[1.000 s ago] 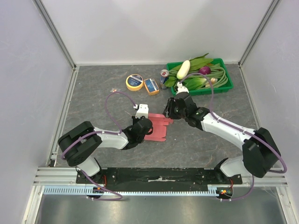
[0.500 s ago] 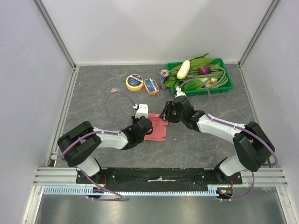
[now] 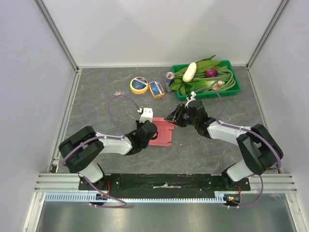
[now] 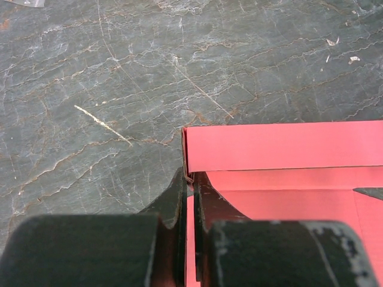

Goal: Fold the paper box

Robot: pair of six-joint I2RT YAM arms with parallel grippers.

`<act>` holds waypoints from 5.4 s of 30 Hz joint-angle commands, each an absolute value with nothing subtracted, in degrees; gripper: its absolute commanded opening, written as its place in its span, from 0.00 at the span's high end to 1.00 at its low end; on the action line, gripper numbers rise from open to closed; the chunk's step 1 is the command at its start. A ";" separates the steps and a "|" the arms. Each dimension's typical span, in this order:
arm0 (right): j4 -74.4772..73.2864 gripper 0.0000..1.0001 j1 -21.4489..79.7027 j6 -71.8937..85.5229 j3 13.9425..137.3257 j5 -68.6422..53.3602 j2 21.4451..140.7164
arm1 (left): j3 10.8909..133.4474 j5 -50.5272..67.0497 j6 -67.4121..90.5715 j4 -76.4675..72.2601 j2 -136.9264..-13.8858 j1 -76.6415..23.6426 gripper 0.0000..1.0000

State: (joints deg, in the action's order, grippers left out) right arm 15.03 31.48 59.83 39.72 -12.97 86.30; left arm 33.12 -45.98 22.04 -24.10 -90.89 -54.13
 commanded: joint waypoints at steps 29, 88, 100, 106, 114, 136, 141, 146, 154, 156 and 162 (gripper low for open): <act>5.41 0.30 29.97 45.40 34.46 -8.54 77.09 | 33.92 -46.49 31.81 -15.04 -87.80 -55.11 0.98; 3.51 1.00 42.28 44.91 41.40 16.35 85.78 | 37.97 -40.34 49.66 4.66 -80.25 -55.11 0.98; 10.72 1.00 42.71 49.39 39.46 13.89 87.10 | 37.88 -39.99 50.19 4.66 -80.24 -55.11 0.98; 12.75 1.00 45.79 47.29 40.78 14.24 88.14 | 37.62 -39.64 50.27 4.04 -81.12 -55.19 0.98; 13.19 1.00 45.79 50.37 40.16 11.60 91.15 | 37.62 -39.81 49.57 3.87 -80.86 -55.20 0.98; -19.34 0.70 39.81 12.93 52.29 -4.12 79.79 | 32.00 -43.60 26.29 -10.27 -81.30 -55.20 0.98; -16.26 0.64 39.81 10.55 53.09 -6.77 83.58 | 31.29 -42.54 25.67 -11.34 -81.21 -55.20 0.98; -14.94 0.62 39.81 9.76 53.96 -3.79 85.34 | 30.32 -41.84 25.40 -12.30 -80.51 -55.19 0.98; -16.44 0.54 39.82 9.14 55.37 1.05 83.67 | 29.97 -40.96 24.70 -13.01 -79.98 -55.20 0.98; -16.26 0.53 39.90 8.88 55.72 1.05 84.20 | 29.97 -40.70 24.70 -13.18 -79.98 -55.19 0.98; -12.22 0.58 39.90 9.92 55.11 -3.86 87.36 | 29.71 -40.60 25.13 -13.10 -79.37 -55.19 0.98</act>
